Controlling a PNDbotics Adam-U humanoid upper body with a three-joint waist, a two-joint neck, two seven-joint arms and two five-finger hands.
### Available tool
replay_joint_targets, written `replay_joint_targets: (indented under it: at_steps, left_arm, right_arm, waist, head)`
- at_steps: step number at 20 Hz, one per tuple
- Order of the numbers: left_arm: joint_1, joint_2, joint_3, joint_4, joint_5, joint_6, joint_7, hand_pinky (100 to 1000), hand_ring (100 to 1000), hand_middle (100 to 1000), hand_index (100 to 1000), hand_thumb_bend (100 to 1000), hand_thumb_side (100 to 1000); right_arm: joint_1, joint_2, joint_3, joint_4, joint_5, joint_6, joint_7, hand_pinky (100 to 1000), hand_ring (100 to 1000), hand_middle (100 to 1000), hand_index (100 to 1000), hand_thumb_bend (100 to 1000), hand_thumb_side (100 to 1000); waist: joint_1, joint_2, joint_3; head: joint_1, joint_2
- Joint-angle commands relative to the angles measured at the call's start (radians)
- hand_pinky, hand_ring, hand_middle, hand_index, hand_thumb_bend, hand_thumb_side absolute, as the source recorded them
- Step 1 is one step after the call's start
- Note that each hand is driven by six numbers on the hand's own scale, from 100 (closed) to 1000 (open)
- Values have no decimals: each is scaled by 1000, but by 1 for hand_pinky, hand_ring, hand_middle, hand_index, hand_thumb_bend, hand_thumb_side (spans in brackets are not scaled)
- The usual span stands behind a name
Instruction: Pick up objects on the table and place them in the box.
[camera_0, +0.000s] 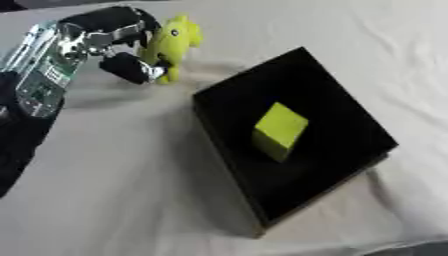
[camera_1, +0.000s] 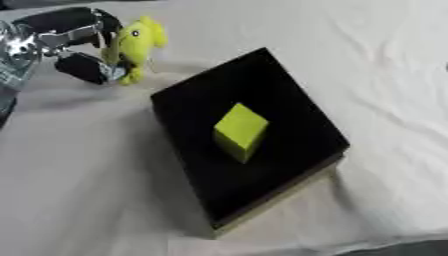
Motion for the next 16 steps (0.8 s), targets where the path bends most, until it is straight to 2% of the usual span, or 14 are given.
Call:
replay_joint_targets:
  at_steps: [1,8,12,16]
  left_arm:
    - [-34,35,15,-64,10,-5,0,621,658,685,753,100,433]
    - [-70,24,-12,-201,34,-28,-14,611,648,673,744,100,425]
    - [-97,-23,-34,-261,62,-25,-38,605,645,673,745,100,434]
    - [-115,-92,-63,-269,77,-15,-60,596,640,672,744,100,450]
  right_arm:
    - [-4,-27,-13,-15,-6,1,-2,856,790,671,829,100,1000]
    - [-5,-30,-12,-15,-7,0,0,856,790,671,829,100,1000]
    - [-8,-30,-10,-15,-8,0,2,856,791,671,829,100,1000]
    - [-15,-30,-8,-15,-10,-3,4,856,791,672,829,100,1000]
  waist:
    - [-7,-28,2]
    - [-7,-32,3]
    - [-5,-32,0]
    - [-5,-31,-6]
  head:
    - [-7,5]
    - [-7,4]
    - [-5,5]
    - [-2,4]
